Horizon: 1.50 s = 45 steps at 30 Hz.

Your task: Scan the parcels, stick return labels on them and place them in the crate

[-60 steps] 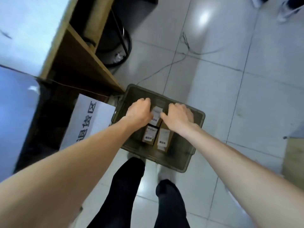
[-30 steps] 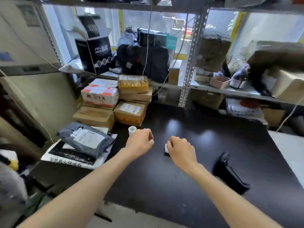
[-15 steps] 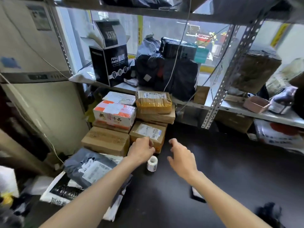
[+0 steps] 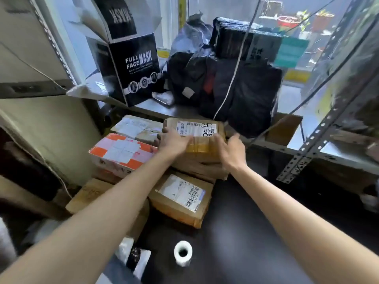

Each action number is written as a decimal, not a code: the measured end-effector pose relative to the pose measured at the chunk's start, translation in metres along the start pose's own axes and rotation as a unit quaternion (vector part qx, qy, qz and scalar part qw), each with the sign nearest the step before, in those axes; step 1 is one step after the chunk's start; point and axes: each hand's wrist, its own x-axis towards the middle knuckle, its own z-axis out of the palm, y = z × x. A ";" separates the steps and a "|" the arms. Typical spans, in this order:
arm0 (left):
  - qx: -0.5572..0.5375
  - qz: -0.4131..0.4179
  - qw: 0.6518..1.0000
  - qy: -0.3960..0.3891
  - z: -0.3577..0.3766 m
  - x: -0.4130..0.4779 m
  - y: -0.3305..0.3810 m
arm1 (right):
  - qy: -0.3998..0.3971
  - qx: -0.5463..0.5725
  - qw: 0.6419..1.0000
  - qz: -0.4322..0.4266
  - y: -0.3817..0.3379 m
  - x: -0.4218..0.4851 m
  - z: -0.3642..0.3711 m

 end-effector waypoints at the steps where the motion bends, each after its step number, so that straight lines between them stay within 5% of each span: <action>1: 0.009 0.006 1.000 -0.005 0.003 0.004 0.000 | -0.011 0.009 1.000 0.011 0.002 0.007 0.004; 9: -0.054 0.040 0.996 0.057 0.004 -0.032 -0.015 | 0.042 0.118 0.991 0.041 0.016 -0.026 0.001; 15: -0.060 0.091 0.994 0.030 0.008 -0.108 -0.042 | 0.061 0.142 0.982 0.108 0.039 -0.123 -0.042; 24: -0.145 0.204 0.957 -0.147 0.054 -0.248 -0.058 | 0.130 0.218 0.914 0.317 0.122 -0.307 -0.122; 29: -0.139 0.225 0.947 -0.185 0.098 -0.313 -0.054 | 0.165 0.338 0.858 0.349 0.162 -0.378 -0.144; 33: -0.165 0.087 0.962 -0.200 0.134 -0.359 -0.048 | 0.205 0.400 0.823 0.348 0.191 -0.403 -0.146; 36: -0.284 -0.055 0.898 -0.332 0.158 -0.379 -0.042 | 0.201 0.445 0.802 0.343 0.207 -0.410 -0.152; 38: -0.312 -0.066 0.876 -0.363 0.173 -0.388 -0.038 | 0.183 0.435 0.810 0.349 0.224 -0.412 -0.163; 42: -0.282 -0.034 0.895 -0.345 0.198 -0.396 -0.033 | 0.156 0.268 0.894 0.324 0.259 -0.412 -0.202; 45: -0.250 -0.009 0.897 -0.366 0.212 -0.409 -0.039 | 0.086 0.266 0.922 0.269 0.278 -0.411 -0.224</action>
